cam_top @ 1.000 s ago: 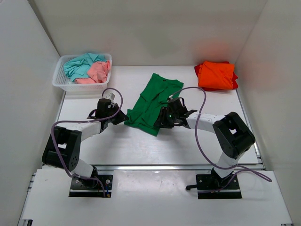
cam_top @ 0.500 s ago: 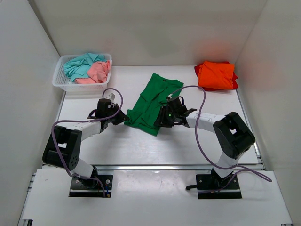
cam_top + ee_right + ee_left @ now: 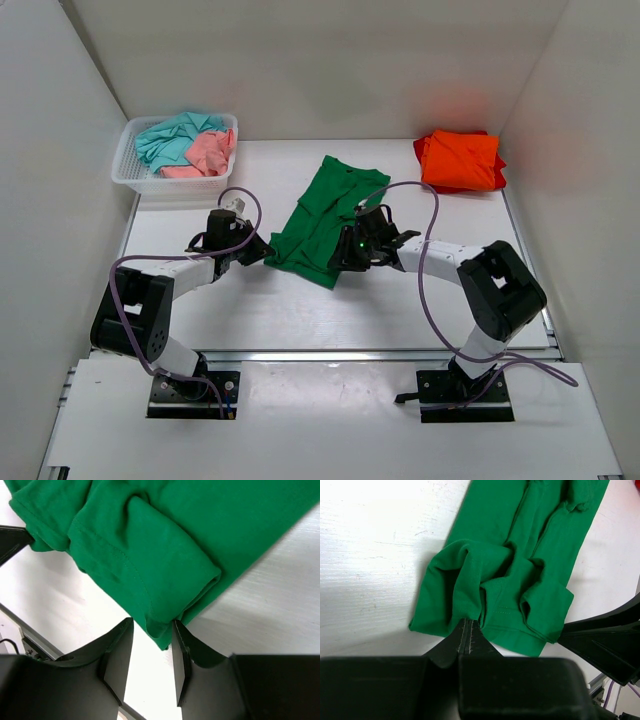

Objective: Fold and stack the t-shirts
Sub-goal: Rotate the tshirt 90 degrees

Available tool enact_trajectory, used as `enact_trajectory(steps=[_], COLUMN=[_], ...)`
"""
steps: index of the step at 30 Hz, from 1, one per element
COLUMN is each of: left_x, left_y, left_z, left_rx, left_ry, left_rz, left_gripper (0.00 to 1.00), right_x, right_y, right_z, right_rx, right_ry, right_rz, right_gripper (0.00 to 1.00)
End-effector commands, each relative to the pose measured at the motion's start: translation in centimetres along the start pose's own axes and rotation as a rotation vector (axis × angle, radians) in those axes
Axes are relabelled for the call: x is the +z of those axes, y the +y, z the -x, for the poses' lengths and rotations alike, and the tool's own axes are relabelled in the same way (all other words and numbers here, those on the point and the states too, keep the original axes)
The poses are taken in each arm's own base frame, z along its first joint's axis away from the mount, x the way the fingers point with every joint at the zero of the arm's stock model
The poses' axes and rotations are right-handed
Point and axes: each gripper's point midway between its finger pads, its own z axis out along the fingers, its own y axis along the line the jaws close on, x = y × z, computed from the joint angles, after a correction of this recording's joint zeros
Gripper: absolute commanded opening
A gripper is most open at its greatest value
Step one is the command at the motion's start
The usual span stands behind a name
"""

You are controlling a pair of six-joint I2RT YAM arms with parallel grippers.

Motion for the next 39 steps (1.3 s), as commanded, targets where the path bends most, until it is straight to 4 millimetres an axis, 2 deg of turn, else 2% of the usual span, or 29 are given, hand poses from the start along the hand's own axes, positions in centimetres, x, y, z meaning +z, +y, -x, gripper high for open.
enact_trajectory(steps=[1,7,12,13,14,18,20,21,24,25,26,27,28,33,39], left_x=[-0.1,-0.1,0.1,0.3,0.4,-0.3,-1.7,-2.1,-4.4,-5.2,-5.9,-6.1,-6.5,-7.9,-9.1], left_y=[-1.1,-1.1,-1.2,-0.8,-1.5,-1.7,-1.9,-1.4,-0.1,-0.6,-0.1,0.4,0.4,1.2,2.1], left_z=[1.1,1.1,1.0,0.7,1.1,0.5,-0.4,-0.7,-1.3,-1.0,-1.3,-2.1,-2.3,-5.2,-7.2], left_rx=[0.011,0.009,0.011,0.006,0.019,0.053,0.071,0.069,0.083,0.092,0.099,0.093,0.104,0.087,0.065], left_ry=[-0.025,-0.023,-0.011,0.001,0.002,0.056,0.096,0.105,0.118,0.098,0.101,0.12,0.118,0.17,0.171], left_rz=[-0.037,-0.037,-0.046,-0.038,-0.054,-0.043,-0.044,-0.027,0.018,0.005,0.022,0.035,0.036,0.044,0.068], left_gripper=[0.0,0.0,0.0,0.0,0.0,0.0,0.0,0.0,0.0,0.0,0.0,0.0,0.0,0.0,0.0], right_x=[-0.7,0.4,0.8,0.9,0.7,-0.1,-1.4,-2.2,-3.5,-3.8,-4.3,-4.6,-5.1,-6.1,-6.8], right_y=[2.0,1.9,1.8,1.8,1.7,1.8,2.6,3.2,2.9,3.5,4.1,3.5,4.5,5.7,4.5], right_z=[1.3,0.9,1.2,0.9,0.7,0.2,-0.8,-1.1,-4.2,-5.0,-6.1,-7.3,-8.2,-13.0,-16.9], right_rx=[-0.015,-0.022,-0.024,-0.021,-0.025,-0.035,-0.062,-0.069,-0.081,-0.105,-0.117,-0.11,-0.128,-0.14,-0.122], right_ry=[-0.044,-0.022,-0.021,-0.01,-0.003,0.015,0.03,0.036,0.093,0.112,0.131,0.165,0.182,0.273,0.326], right_rz=[0.059,0.051,0.058,0.059,0.055,0.063,0.084,0.095,0.094,0.11,0.131,0.122,0.149,0.175,0.186], right_gripper=[0.34,0.34,0.13,0.05,0.0,0.0,0.01,0.0,0.01,0.0,0.0,0.0,0.0,0.01,0.0])
